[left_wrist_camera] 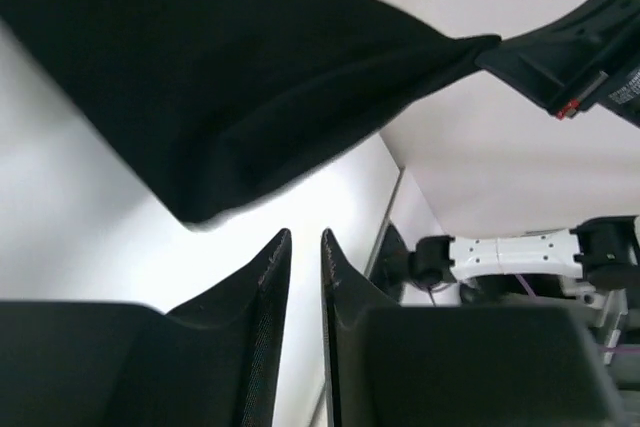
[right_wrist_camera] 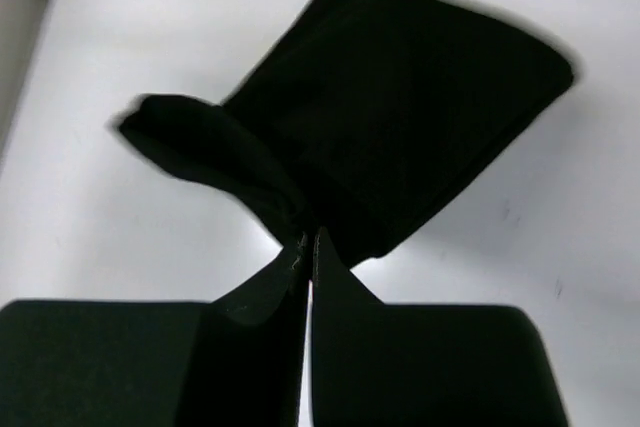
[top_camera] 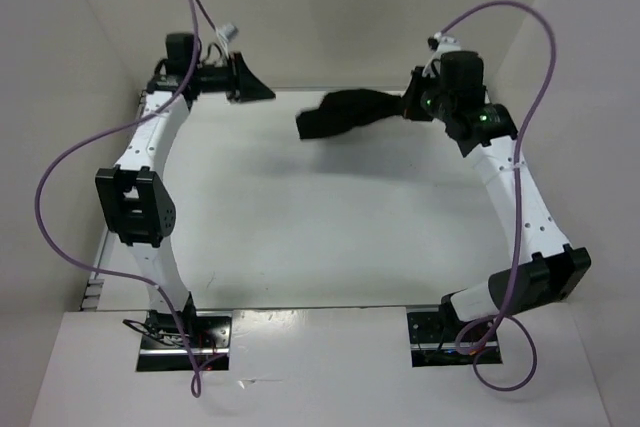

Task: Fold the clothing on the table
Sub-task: Flatten the skirt out

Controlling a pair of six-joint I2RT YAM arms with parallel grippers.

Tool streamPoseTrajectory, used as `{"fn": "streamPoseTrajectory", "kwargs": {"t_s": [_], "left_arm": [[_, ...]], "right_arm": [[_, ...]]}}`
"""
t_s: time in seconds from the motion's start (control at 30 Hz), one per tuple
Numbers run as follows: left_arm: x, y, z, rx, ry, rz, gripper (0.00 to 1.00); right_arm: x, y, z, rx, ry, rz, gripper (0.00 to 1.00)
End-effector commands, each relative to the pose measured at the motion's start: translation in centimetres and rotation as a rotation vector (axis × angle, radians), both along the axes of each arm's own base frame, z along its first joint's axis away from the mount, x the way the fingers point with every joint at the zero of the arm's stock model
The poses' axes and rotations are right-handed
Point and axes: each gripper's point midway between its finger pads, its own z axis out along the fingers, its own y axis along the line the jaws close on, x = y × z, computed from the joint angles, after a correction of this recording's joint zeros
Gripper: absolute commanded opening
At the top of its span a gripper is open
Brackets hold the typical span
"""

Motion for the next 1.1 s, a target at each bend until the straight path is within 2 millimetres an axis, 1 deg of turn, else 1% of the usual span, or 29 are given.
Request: {"fn": "streamPoseTrajectory", "kwargs": {"t_s": [0.0, 0.03, 0.07, 0.1, 0.13, 0.17, 0.2, 0.23, 0.27, 0.3, 0.33, 0.4, 0.43, 0.47, 0.5, 0.53, 0.57, 0.63, 0.67, 0.7, 0.73, 0.77, 0.8, 0.83, 0.87, 0.9, 0.93, 1.03, 1.07], "left_arm": [[-2.2, -1.8, -9.5, 0.000, 0.196, -0.027, 0.25], [-4.3, -1.5, -14.8, 0.019, 0.340, -0.016, 0.25], [-5.7, -2.0, -16.9, 0.036, 0.386, -0.027, 0.25], [-7.3, -2.4, -18.3, 0.049, 0.411, -0.048, 0.25], [-10.1, -2.5, -21.3, 0.059, 0.519, -0.058, 0.25], [-11.5, -2.8, -22.3, 0.068, 0.533, -0.073, 0.25], [-13.0, -3.3, -22.5, 0.078, 0.530, -0.097, 0.25], [-14.1, -3.5, -23.0, 0.086, 0.541, -0.110, 0.25], [-15.7, -3.5, -24.0, 0.097, 0.579, -0.124, 0.27], [-16.5, -3.7, -24.3, 0.118, 0.557, -0.144, 0.30], [-17.0, -3.6, -24.5, 0.127, 0.566, -0.153, 0.35], [-17.9, -3.7, -25.6, 0.146, 0.585, -0.180, 0.41], [-17.6, -4.1, -25.5, 0.155, 0.555, -0.200, 0.44], [-17.5, -4.5, -25.4, 0.146, 0.554, -0.217, 0.50], [-17.0, -4.6, -25.9, 0.150, 0.554, -0.222, 0.52], [-16.0, -5.2, -25.1, 0.142, 0.520, -0.237, 0.52], [-15.4, -5.8, -25.3, 0.144, 0.504, -0.249, 0.53], [-13.2, -6.3, -25.4, 0.183, 0.453, -0.206, 0.55], [-12.3, -6.7, -25.8, 0.212, 0.431, -0.192, 0.55], [-10.6, -7.2, -24.5, 0.230, 0.366, -0.173, 0.55], [-9.5, -7.6, -24.5, 0.247, 0.299, -0.162, 0.55], [-8.5, -7.9, -24.7, 0.300, 0.237, -0.122, 0.55], [-7.8, -8.2, -25.0, 0.328, 0.179, -0.111, 0.55], [-6.8, -8.5, -24.7, 0.349, 0.109, -0.096, 0.55], [-6.0, -8.5, -25.1, 0.395, 0.051, -0.089, 0.56], [-6.2, -8.8, -25.4, 0.412, 0.054, -0.113, 0.56], [-5.5, -9.5, -25.4, 0.418, 0.040, -0.131, 0.56], [-5.5, -10.5, -25.7, 0.405, 0.099, -0.180, 0.62], [-5.3, -10.7, -26.5, 0.403, 0.120, -0.190, 0.62]], "right_arm": [[-2.0, 1.4, -9.4, 0.029, 0.242, 0.056, 0.00], [-4.0, 1.8, -13.5, 0.016, 0.342, 0.064, 0.00], [-6.0, 3.0, -15.0, 0.024, 0.395, 0.106, 0.00], [-8.0, 3.5, -15.3, 0.054, 0.424, 0.114, 0.00], [-10.3, 3.6, -18.0, 0.048, 0.506, 0.115, 0.00], [-12.7, 4.5, -19.1, 0.047, 0.571, 0.140, 0.00], [-14.8, 4.4, -20.0, 0.072, 0.620, 0.119, 0.00], [-16.2, 4.5, -20.5, 0.086, 0.660, 0.124, 0.00], [-17.7, 4.2, -21.2, 0.093, 0.717, 0.117, 0.00], [-18.9, 3.8, -21.7, 0.095, 0.749, 0.102, 0.00], [-19.3, 3.4, -21.7, 0.087, 0.760, 0.081, 0.00], [-20.1, 2.1, -22.5, 0.043, 0.802, 0.023, 0.00], [-20.2, 1.9, -22.6, 0.033, 0.809, 0.015, 0.00], [-20.1, 1.9, -22.2, 0.035, 0.803, 0.016, 0.00], [-20.0, 1.8, -22.1, 0.026, 0.806, 0.006, 0.00], [-20.2, 1.7, -22.6, 0.015, 0.834, 0.001, 0.00], [-20.2, 1.7, -22.6, 0.015, 0.834, 0.001, 0.00], [-20.1, 1.6, -23.0, 0.009, 0.846, -0.016, 0.00], [-20.1, 1.6, -23.0, 0.009, 0.846, -0.016, 0.00], [-19.8, 1.7, -22.9, 0.014, 0.835, -0.014, 0.00], [-20.0, 1.7, -23.4, 0.007, 0.851, -0.017, 0.00], [-20.0, 1.7, -23.4, 0.007, 0.851, -0.017, 0.00], [-20.0, 1.7, -23.4, 0.007, 0.851, -0.017, 0.00], [-19.9, 1.5, -23.4, 0.001, 0.848, -0.024, 0.00], [-19.9, 1.5, -23.7, -0.003, 0.856, -0.025, 0.00], [-19.8, 1.4, -23.7, -0.008, 0.853, -0.032, 0.00], [-19.6, 1.5, -23.4, -0.005, 0.845, -0.030, 0.00], [-19.6, 1.4, -23.6, -0.015, 0.850, -0.025, 0.00], [-19.6, 1.4, -23.6, -0.015, 0.850, -0.025, 0.00]]}}
